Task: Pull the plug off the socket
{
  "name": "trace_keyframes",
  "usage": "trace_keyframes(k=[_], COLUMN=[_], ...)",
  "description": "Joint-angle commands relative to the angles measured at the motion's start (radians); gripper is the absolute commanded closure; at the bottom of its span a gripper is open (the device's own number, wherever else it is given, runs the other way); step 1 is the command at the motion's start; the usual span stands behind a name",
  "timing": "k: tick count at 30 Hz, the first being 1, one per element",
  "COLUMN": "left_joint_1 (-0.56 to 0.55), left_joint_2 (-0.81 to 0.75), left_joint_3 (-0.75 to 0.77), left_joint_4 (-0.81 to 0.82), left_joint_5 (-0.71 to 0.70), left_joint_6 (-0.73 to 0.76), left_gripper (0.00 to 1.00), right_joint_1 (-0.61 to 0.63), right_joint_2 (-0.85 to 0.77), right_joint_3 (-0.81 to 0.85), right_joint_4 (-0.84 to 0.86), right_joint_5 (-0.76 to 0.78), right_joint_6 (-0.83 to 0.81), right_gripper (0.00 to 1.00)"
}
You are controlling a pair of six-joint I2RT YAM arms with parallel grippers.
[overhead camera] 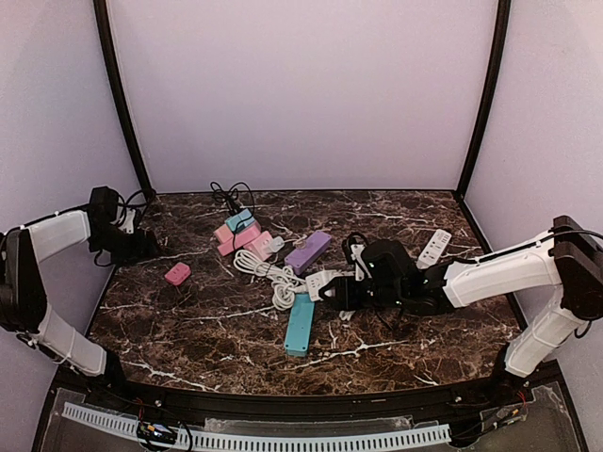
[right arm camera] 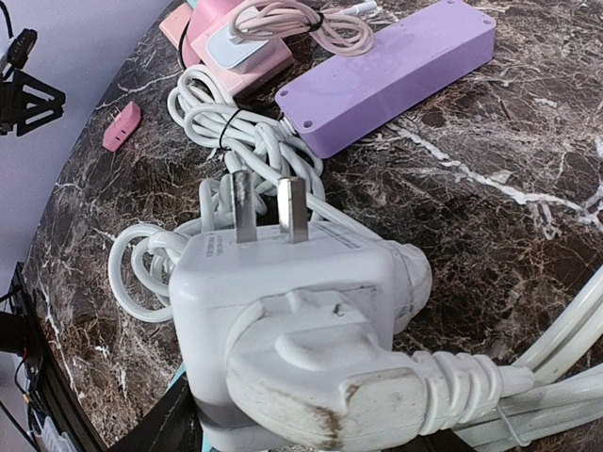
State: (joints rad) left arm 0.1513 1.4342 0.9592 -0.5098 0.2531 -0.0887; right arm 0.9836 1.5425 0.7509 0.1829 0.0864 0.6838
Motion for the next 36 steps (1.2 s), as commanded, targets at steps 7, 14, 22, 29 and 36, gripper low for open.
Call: trace_keyframes(k=[7, 14, 22, 29, 36], left_joint_1=[-0.179, -0.419, -0.630, -0.727, -0.810], left_joint_2=[-0.094, -0.162, -0.208, -0.071, 0.118], left_joint_3=[-0.030, -0.033, -0.001, 0.140, 0.284], left_joint_4=[0.047, 0.138, 0.286, 0.281, 0.224], left_joint_5=[0.074, 0.146, 0.277, 0.435, 0.505], left_joint_6=[0.032, -0.072, -0.156, -0.017, 0.081], left_gripper=[0.18, 0.19, 0.19, 0.18, 0.19], right_joint_1=[-0.009, -0.027, -0.050, -0.066, -0.085], right_joint_2=[-0.031, -0.045, -0.124, -0.181, -0.231], right_joint_3=[0.015, -0.006, -0.072, -0.100, -0.102], right_joint_4=[0.067, 0.101, 0.219, 0.291, 0.267], right_joint_5=[0.024, -0.022, -0.127, -0.223, -0.233], right_joint_6=[-0.034, -0.034, -0.067, -0.087, -0.072], right_gripper=[1.00, 1.00, 1.00, 1.00, 1.00])
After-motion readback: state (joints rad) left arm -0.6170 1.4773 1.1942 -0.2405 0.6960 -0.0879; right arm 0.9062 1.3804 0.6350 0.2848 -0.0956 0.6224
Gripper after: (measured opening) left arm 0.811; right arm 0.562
